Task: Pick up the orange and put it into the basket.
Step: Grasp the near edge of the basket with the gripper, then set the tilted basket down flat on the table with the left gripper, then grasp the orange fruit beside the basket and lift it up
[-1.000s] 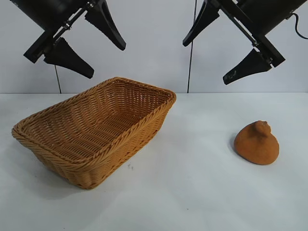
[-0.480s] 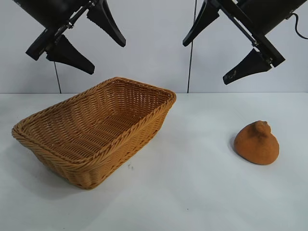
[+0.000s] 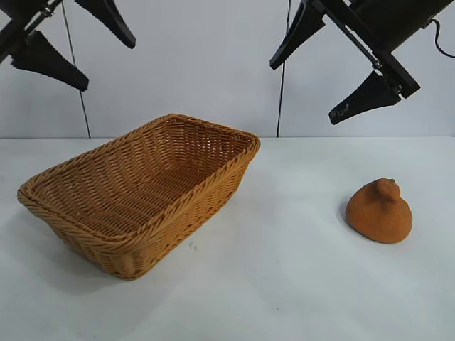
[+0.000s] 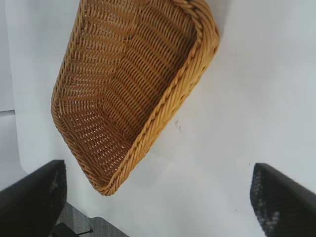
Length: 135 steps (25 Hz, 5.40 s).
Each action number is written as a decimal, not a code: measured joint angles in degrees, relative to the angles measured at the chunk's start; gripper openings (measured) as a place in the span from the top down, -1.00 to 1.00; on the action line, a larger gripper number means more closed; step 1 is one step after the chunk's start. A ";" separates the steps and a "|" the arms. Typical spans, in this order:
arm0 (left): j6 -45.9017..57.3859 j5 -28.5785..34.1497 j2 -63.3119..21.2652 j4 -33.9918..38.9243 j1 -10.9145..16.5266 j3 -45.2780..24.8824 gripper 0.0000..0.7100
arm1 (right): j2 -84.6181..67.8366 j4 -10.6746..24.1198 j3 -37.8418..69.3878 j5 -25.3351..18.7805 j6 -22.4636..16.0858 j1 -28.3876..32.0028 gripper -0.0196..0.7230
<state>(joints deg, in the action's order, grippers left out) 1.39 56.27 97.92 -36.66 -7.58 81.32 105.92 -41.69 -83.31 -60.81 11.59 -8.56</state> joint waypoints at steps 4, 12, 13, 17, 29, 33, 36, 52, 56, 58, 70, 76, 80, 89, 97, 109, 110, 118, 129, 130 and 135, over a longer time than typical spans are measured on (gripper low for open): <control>10.46 -0.70 -5.13 8.13 0.00 -5.71 -0.47 | 0.00 0.00 0.00 0.11 0.06 0.00 -0.92; 38.48 -9.98 -10.38 17.17 -0.18 -22.32 -0.47 | 0.00 -0.28 0.00 0.16 0.06 0.00 -0.92; 39.80 -11.25 -10.38 17.23 -0.18 -24.07 -0.47 | 0.00 -0.28 0.00 0.16 0.06 0.00 -0.92; 41.27 -14.16 -10.38 17.19 -0.38 -28.02 -0.47 | 0.00 -0.46 0.00 0.16 0.06 0.00 -0.92; 57.38 -21.43 -7.04 22.95 -8.54 -29.02 -0.47 | 0.00 -0.85 0.00 0.16 0.06 0.00 -0.92; 59.65 -24.76 -2.53 24.19 -9.14 -29.12 -0.47 | 0.00 -0.89 0.00 0.16 0.06 0.00 -0.92; 60.00 -28.43 1.37 24.38 -9.14 -29.19 -0.47 | 0.00 -1.02 0.00 0.16 0.06 0.00 -0.92; 60.55 -31.40 5.75 24.00 -9.14 -29.19 0.77 | 0.00 -1.02 0.00 0.23 0.06 0.00 -0.92; 57.81 -27.11 5.80 24.00 -8.02 -26.45 0.77 | 0.00 -1.02 0.00 -0.02 0.06 0.00 -0.92; 53.19 -23.80 5.80 23.48 -6.42 -23.30 0.77 | 0.00 -1.02 0.00 -0.02 0.06 0.00 -0.92; 19.24 -3.96 12.19 17.17 -0.18 -0.39 0.77 | 0.00 -1.02 0.00 -0.10 0.06 0.00 -0.92; 9.46 3.20 16.66 15.76 -0.18 6.46 0.77 | 0.00 -1.10 0.00 -0.27 0.06 0.00 -0.92; 6.58 5.29 19.33 15.78 -0.46 6.73 0.77 | 0.00 -1.10 0.00 -0.27 0.06 0.00 -0.92; 4.89 1.56 24.29 14.94 -4.22 6.73 0.77 | 0.00 -1.04 0.00 -0.22 0.06 0.00 -0.92; 5.97 -0.93 24.71 14.99 -4.22 6.73 0.77 | 0.00 -1.04 0.00 -0.26 0.06 0.00 -0.92; 6.21 -0.86 24.71 14.56 -4.22 6.85 -0.43 | 0.00 -0.91 0.00 -0.26 0.06 0.00 -0.92; 6.21 -0.60 24.59 14.56 -4.22 6.92 -0.50 | 0.00 -0.91 0.00 -0.26 0.06 0.00 -0.92; 5.40 5.31 17.66 20.18 -4.22 12.66 -0.60 | 0.00 -0.91 0.00 -0.28 0.06 0.00 -0.92; 3.54 13.09 15.31 38.74 0.90 22.74 -0.60 | 0.00 -0.91 0.00 -0.28 0.06 0.00 -0.92; 3.42 13.14 15.31 39.20 2.26 22.74 -0.60 | 0.00 -0.91 0.00 -0.28 0.06 0.00 -0.92; 3.30 13.25 15.31 38.08 6.95 22.74 -0.60 | 0.00 -0.91 0.00 -0.28 0.06 0.00 -0.92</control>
<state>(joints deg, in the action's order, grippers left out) 4.69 69.52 113.24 1.42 -0.62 104.06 105.92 -42.61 -83.31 -61.09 11.65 -8.56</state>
